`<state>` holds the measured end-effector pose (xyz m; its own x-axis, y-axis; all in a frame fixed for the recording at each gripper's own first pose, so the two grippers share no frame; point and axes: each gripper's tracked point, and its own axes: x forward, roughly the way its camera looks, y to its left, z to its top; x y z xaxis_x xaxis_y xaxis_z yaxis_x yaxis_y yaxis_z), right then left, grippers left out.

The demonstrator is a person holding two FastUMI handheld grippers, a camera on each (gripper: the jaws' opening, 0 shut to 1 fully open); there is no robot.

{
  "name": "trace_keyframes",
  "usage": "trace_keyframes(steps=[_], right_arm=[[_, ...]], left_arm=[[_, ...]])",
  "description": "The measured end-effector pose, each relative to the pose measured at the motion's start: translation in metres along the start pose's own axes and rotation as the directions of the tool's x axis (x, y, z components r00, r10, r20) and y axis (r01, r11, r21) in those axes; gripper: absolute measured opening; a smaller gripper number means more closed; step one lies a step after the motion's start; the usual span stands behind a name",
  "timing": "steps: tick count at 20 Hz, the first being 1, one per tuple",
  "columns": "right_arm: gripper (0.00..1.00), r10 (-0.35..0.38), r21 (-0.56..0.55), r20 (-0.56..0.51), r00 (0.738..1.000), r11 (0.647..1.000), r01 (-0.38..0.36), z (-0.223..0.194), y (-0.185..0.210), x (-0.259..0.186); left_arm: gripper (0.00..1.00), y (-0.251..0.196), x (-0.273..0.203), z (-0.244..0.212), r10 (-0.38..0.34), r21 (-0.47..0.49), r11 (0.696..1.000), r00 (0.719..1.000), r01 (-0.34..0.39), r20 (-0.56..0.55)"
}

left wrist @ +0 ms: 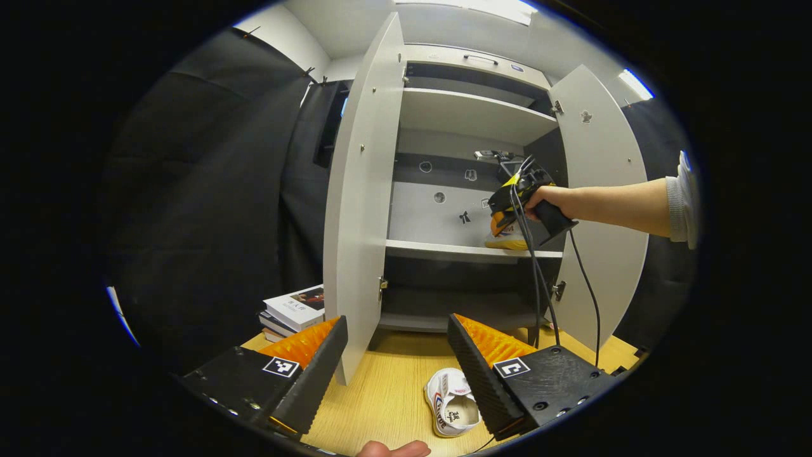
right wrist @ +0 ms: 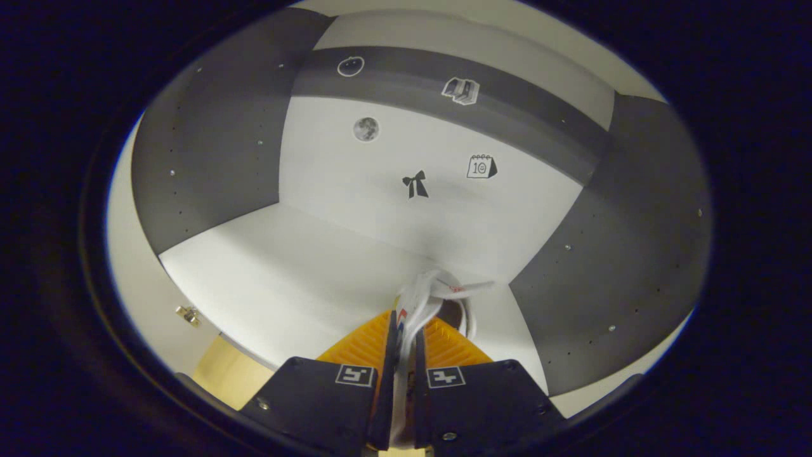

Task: Grab one shoe with the right hand and put it into the shoe cabinet, grab the other shoe with the left hand and put it into the shoe cabinet; then close the right door with the right hand and the left door with the left hand.

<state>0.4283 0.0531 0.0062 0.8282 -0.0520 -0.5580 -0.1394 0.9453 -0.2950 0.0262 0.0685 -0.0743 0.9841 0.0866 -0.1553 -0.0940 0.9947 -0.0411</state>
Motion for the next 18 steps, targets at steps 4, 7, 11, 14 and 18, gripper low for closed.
trace_keyframes(steps=[4, 7, 11, 14, 18], right_arm=[[0.17, 0.018, 0.008, 0.132, 0.991, 1.000, -0.019, 0.011, -0.002, -0.057], [0.17, 0.049, 0.033, 0.235, 0.971, 0.998, -0.058, -0.001, 0.005, -0.108], [0.17, 0.101, 0.097, 0.354, 0.930, 0.985, -0.144, -0.056, 0.023, -0.167], [0.18, 0.069, 0.186, 0.440, 0.896, 0.968, -0.166, -0.102, 0.025, -0.202], [0.19, -0.029, 0.202, 0.518, 0.855, 0.975, -0.089, -0.165, 0.024, -0.244]], left_arm=[[0.95, -0.009, 0.002, -0.005, -0.024, 0.000, 1.000, 1.000, 0.024, 0.003], [0.95, -0.015, 0.001, -0.009, -0.040, -0.003, 0.999, 0.999, 0.040, 0.002], [0.95, -0.023, 0.000, -0.017, -0.059, 0.008, 0.998, 0.998, 0.059, -0.011], [0.95, -0.027, -0.004, -0.020, -0.064, 0.022, 0.998, 0.998, 0.065, -0.016], [0.95, -0.036, -0.010, -0.029, -0.077, 0.037, 0.996, 0.997, 0.078, -0.031]])
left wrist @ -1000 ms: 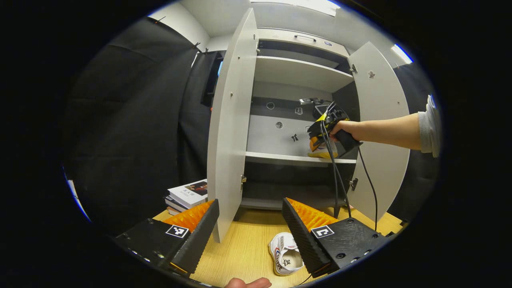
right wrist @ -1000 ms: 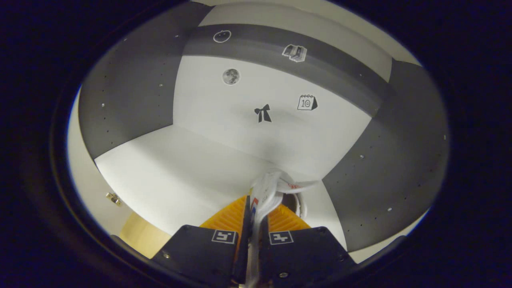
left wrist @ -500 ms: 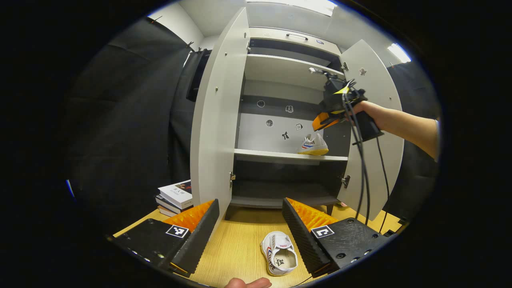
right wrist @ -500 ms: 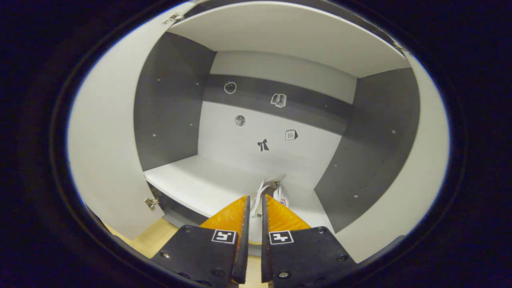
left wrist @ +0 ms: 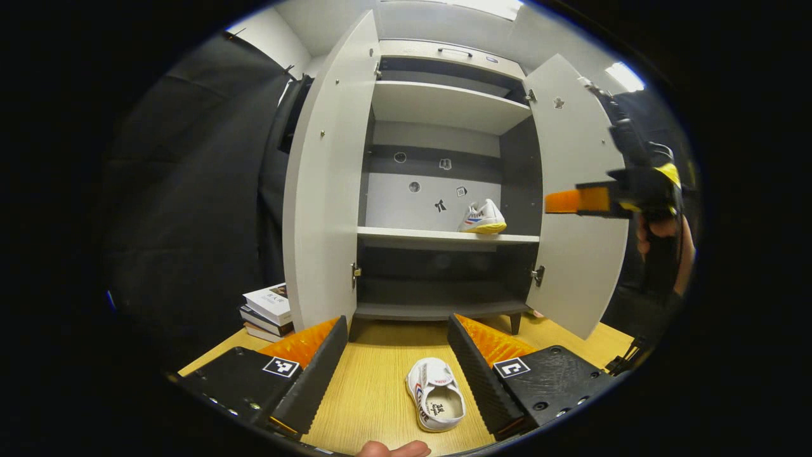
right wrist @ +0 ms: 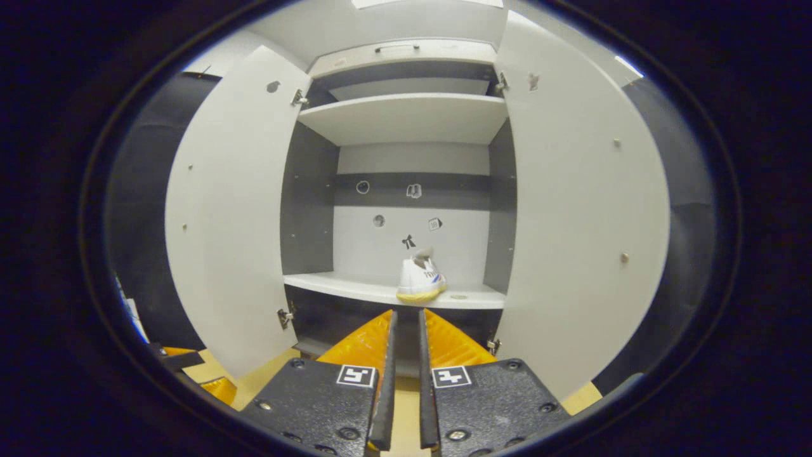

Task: Grab one shoe with the right hand and put it into the shoe cabinet, grab the other shoe with the left hand and put it into the shoe cabinet; then close the right door with the right hand and the left door with the left hand.

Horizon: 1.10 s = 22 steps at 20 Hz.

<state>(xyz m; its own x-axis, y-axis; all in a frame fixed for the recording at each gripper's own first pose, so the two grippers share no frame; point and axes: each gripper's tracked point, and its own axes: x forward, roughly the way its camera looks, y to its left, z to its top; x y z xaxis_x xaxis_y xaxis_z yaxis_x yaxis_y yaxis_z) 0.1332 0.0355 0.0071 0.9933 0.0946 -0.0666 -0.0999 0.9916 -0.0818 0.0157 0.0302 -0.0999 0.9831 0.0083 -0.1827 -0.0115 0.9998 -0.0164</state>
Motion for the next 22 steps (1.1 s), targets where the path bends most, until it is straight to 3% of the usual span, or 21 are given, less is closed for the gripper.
trace_keyframes(steps=[5, 6, 8, 11, 12, 18, 22], right_arm=[[0.27, 0.001, -0.022, 0.021, 1.000, 1.000, 0.000, -0.030, 0.008, -0.067], [0.39, -0.008, -0.022, 0.016, 1.000, 1.000, 0.008, -0.037, 0.005, -0.075], [0.52, -0.012, 0.001, 0.013, 1.000, 1.000, 0.012, -0.043, 0.005, -0.089], [0.58, -0.020, 0.026, 0.011, 1.000, 0.999, 0.020, -0.053, 0.001, -0.101], [0.69, -0.020, 0.030, 0.017, 1.000, 0.999, 0.019, -0.055, 0.001, -0.105], [0.91, -0.045, 0.031, 0.031, 0.999, 0.999, 0.044, -0.062, -0.012, -0.116], [0.91, -0.045, 0.053, 0.024, 0.999, 0.998, 0.044, -0.067, -0.018, -0.120]], left_arm=[[0.95, -0.014, -0.009, -0.009, -0.022, 0.047, 0.999, 1.000, 0.022, -0.011], [0.95, -0.018, -0.010, -0.012, -0.027, 0.053, 0.998, 1.000, 0.028, -0.015], [0.95, -0.025, -0.011, -0.019, -0.040, 0.063, 0.997, 0.999, 0.042, -0.030], [0.95, -0.033, -0.011, -0.038, -0.060, 0.064, 0.996, 0.996, 0.065, -0.073], [0.95, -0.034, -0.011, -0.048, -0.062, 0.064, 0.996, 0.993, 0.069, -0.100], [0.96, -0.034, -0.009, -0.112, -0.065, 0.084, 0.992, 0.959, 0.091, -0.276], [0.96, -0.036, -0.004, -0.146, -0.068, 0.059, 0.994, 0.929, 0.096, -0.365]])
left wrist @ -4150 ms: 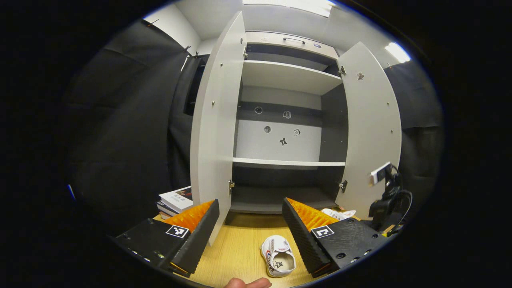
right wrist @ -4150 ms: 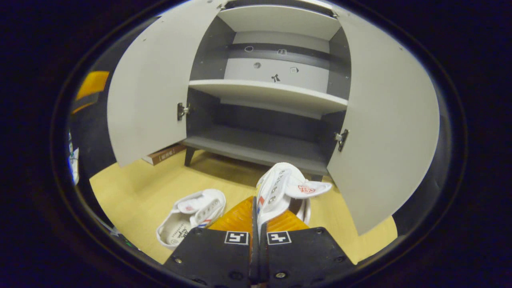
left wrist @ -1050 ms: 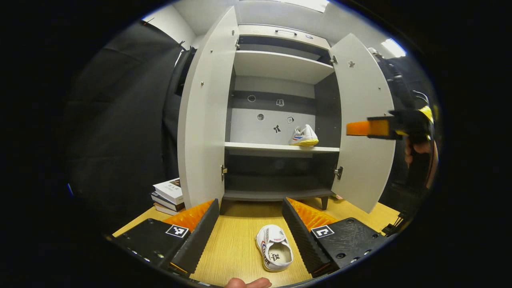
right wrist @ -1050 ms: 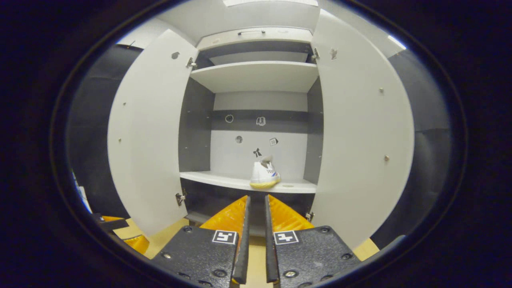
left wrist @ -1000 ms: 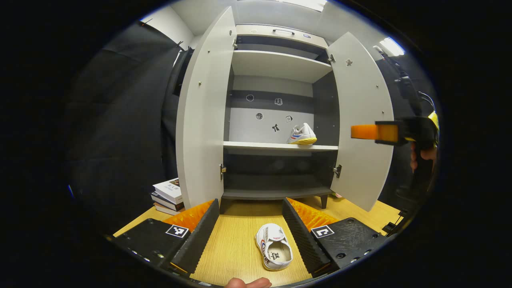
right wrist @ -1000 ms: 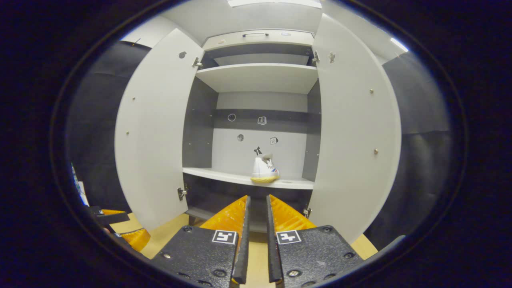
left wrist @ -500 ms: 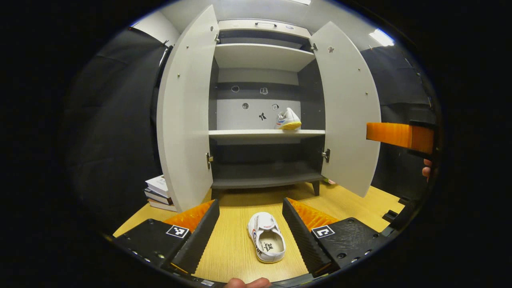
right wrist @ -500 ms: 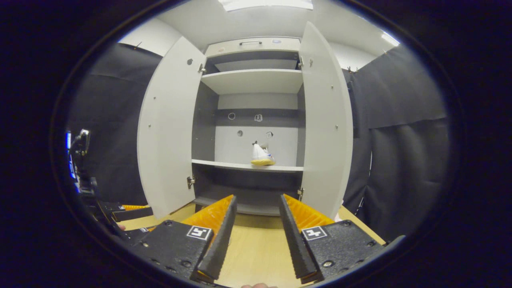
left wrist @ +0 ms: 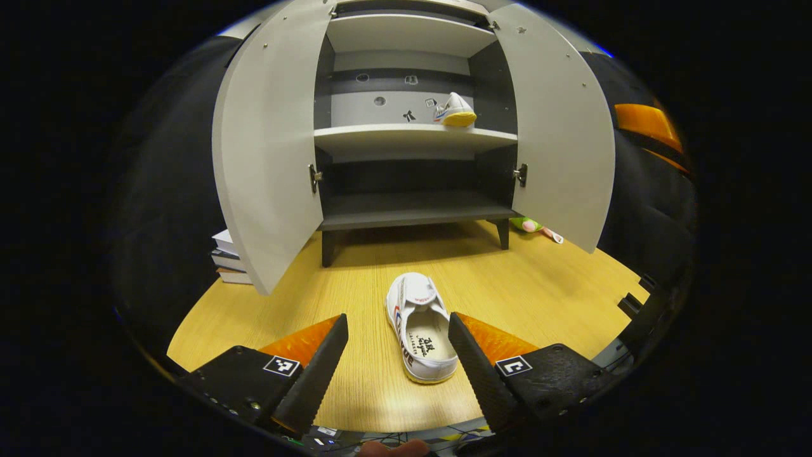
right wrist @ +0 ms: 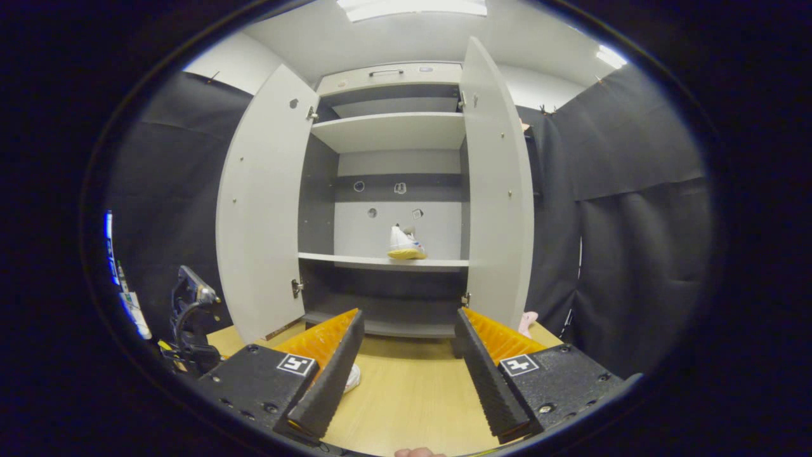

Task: Grab one shoe with the right hand and put it into the shoe cabinet, grab the other shoe with the left hand and put it into the shoe cabinet; then close the right door with the right hand and the left door with the left hand.

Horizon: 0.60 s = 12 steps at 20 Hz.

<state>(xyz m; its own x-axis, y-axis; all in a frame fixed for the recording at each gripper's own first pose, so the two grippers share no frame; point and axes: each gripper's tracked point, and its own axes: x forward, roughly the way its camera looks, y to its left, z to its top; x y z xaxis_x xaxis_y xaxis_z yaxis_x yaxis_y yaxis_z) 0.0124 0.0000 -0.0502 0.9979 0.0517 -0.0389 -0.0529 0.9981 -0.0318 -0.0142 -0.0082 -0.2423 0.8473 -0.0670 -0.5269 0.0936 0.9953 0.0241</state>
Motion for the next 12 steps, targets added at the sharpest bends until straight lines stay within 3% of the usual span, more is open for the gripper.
trace_keyframes(steps=[12], right_arm=[[0.91, -0.070, -0.004, -0.043, 0.997, 0.998, 0.070, -0.014, -0.040, 0.004]], left_arm=[[0.96, 0.018, 0.084, -0.051, 0.033, -0.032, 0.999, 0.985, -0.039, -0.169]])
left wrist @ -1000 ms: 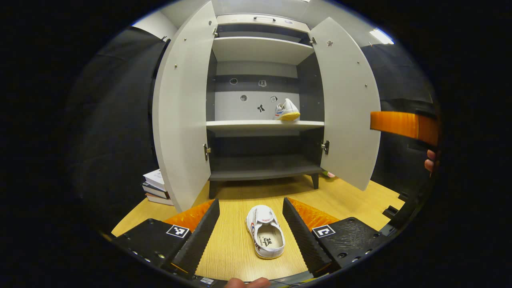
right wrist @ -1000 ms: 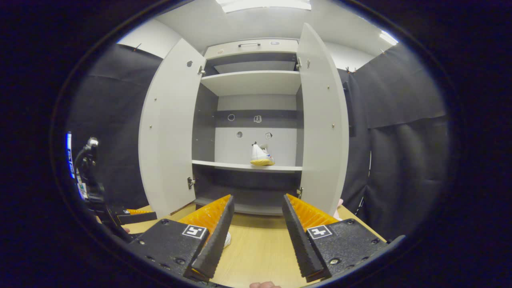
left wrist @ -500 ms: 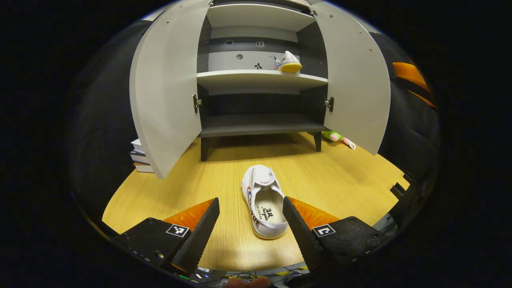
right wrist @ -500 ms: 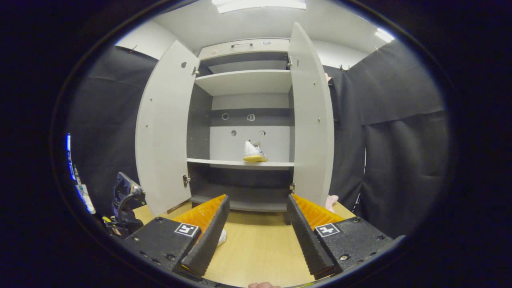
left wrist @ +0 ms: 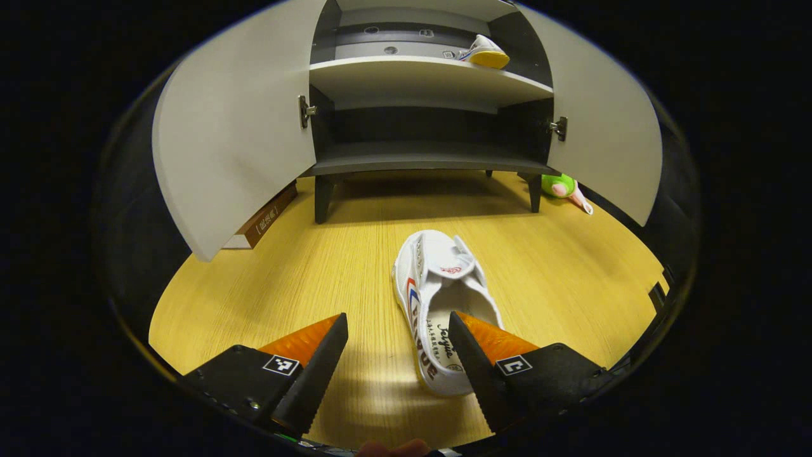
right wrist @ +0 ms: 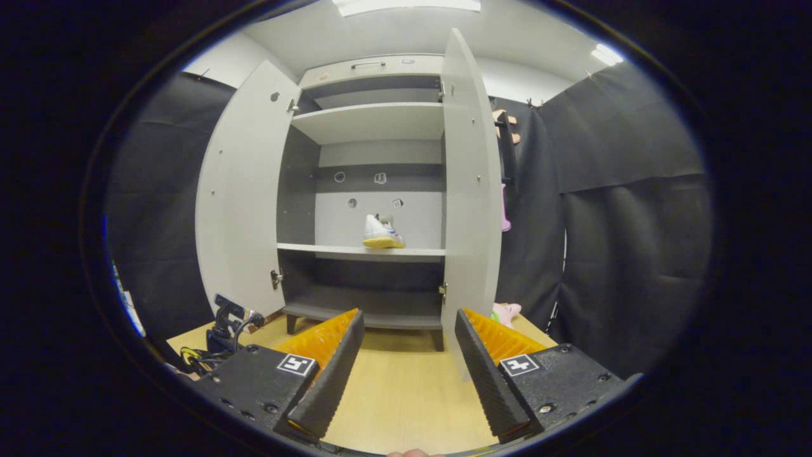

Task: Grab one shoe with the right hand and put it into the shoe cabinet, grab the other shoe with the left hand and put it into the shoe cabinet; then close the right door with the right hand and the left door with the left hand.

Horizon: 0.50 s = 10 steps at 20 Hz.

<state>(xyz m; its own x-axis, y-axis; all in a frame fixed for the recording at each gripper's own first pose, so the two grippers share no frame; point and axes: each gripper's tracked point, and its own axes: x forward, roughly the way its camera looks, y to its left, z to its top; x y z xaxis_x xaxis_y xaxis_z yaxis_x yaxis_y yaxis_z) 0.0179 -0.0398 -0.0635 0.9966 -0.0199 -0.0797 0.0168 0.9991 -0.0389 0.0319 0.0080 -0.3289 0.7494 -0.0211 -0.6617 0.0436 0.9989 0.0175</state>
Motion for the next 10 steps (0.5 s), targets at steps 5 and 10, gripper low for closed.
trace_keyframes(steps=[5, 10], right_arm=[[0.90, -0.016, 0.003, -0.029, 0.999, 1.000, 0.016, -0.006, -0.009, 0.011], [0.91, -0.021, -0.003, -0.040, 0.999, 1.000, 0.021, -0.008, -0.011, 0.020]], left_arm=[[0.96, 0.006, 0.033, 0.002, 0.000, -0.019, 1.000, 1.000, 0.000, -0.009], [0.93, 0.006, 0.056, 0.008, -0.014, -0.033, 0.999, 1.000, 0.014, -0.008]])
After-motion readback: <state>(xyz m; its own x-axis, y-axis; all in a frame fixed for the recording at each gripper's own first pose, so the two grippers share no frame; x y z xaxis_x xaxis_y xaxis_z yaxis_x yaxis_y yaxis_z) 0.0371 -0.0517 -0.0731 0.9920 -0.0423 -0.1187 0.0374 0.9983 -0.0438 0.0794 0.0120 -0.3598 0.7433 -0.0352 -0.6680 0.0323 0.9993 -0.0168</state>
